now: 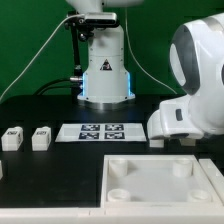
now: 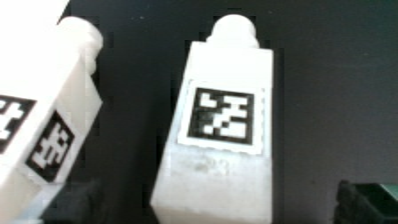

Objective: Assemble one leg

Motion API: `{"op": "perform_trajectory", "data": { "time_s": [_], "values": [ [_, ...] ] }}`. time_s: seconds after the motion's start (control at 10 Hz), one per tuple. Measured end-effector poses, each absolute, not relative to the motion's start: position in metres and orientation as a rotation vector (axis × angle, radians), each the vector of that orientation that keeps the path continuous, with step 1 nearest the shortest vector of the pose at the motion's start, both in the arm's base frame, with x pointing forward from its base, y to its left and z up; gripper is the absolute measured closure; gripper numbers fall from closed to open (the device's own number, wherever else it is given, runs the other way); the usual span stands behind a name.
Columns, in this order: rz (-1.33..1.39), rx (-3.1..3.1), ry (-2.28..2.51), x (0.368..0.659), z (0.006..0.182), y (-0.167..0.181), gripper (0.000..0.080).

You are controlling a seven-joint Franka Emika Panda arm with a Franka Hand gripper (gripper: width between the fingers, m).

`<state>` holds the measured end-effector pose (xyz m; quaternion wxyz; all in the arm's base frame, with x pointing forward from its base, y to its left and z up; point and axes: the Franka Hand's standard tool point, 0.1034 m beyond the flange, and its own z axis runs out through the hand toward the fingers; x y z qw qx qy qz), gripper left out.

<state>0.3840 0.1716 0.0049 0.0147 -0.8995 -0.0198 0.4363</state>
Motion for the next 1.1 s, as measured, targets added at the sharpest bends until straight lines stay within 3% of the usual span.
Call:
{"op": "perform_trajectory", "data": {
  "time_s": [0.7,0.9,1.0,1.1],
  "values": [
    [1.412,-2.777,-0.072,0.3747,0.0023,0.1692,0.015],
    [1.414,-2.776,-0.072,0.3742,0.0021,0.1689,0.041],
    [1.416,-2.775,-0.072,0.374,0.0024,0.1688,0.041],
    [1.416,-2.775,-0.072,0.3741,0.0023,0.1688,0.0505]
  ]
}}
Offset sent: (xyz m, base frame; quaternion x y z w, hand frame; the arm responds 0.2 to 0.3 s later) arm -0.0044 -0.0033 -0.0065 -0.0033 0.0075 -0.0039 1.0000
